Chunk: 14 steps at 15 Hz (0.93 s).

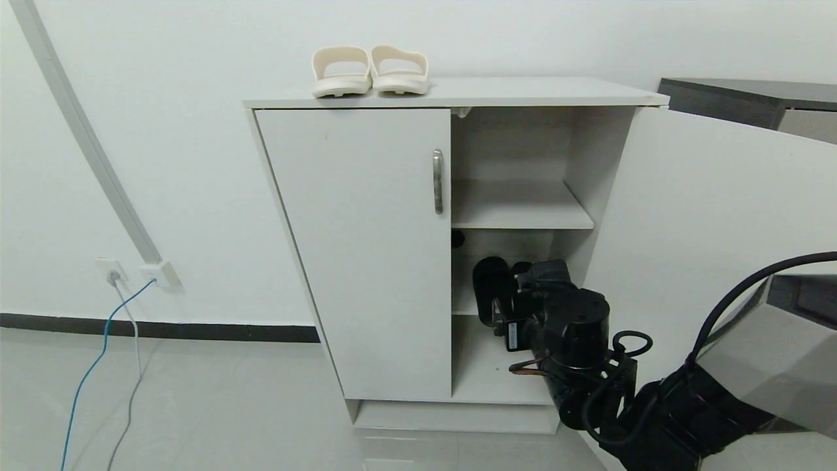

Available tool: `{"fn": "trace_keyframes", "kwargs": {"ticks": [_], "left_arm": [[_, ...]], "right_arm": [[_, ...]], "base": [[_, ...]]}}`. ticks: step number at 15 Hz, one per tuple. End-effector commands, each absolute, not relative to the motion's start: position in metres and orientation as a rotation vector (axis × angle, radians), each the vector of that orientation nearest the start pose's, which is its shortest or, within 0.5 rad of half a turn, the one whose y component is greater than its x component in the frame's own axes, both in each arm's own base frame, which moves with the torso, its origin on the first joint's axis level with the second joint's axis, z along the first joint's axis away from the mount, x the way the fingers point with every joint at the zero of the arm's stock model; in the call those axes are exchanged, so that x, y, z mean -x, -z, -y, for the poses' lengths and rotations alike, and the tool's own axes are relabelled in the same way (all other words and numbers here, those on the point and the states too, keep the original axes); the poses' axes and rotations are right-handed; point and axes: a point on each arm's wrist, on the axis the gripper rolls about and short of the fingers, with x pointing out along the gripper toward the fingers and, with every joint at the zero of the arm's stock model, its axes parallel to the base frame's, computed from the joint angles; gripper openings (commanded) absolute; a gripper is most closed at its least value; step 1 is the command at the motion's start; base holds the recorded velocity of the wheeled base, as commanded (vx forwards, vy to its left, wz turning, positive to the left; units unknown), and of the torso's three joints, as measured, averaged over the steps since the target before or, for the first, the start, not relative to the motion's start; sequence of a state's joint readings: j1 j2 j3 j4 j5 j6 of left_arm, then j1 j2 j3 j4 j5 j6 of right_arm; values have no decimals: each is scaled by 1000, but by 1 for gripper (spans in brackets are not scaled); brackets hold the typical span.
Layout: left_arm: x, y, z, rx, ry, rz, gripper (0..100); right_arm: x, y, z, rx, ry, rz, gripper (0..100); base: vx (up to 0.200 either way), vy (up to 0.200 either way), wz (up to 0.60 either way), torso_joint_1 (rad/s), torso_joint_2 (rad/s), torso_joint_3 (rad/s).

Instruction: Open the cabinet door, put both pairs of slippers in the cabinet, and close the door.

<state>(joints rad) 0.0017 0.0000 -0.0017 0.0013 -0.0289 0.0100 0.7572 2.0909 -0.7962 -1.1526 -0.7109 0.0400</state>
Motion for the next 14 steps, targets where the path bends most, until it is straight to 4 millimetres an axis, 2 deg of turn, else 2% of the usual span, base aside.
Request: {"fn": "trace_keyframes", "kwargs": {"ticks": [1,6,14], "left_arm": [[23,-76,1,-9,28,-1,0],[23,-76,1,-9,26,-1,0],[23,-76,1,-9,26,-1,0]], "right_arm": [[-274,-99,-238,59,-44,-110,100],[-270,-96,-233,122,-52,-118,100],[-265,-94,-234,133,-64,-118,100]], "base": [[0,200,0,2,-2,7],[0,200,0,3,1,1],[0,0,0,0,0,0]]}}
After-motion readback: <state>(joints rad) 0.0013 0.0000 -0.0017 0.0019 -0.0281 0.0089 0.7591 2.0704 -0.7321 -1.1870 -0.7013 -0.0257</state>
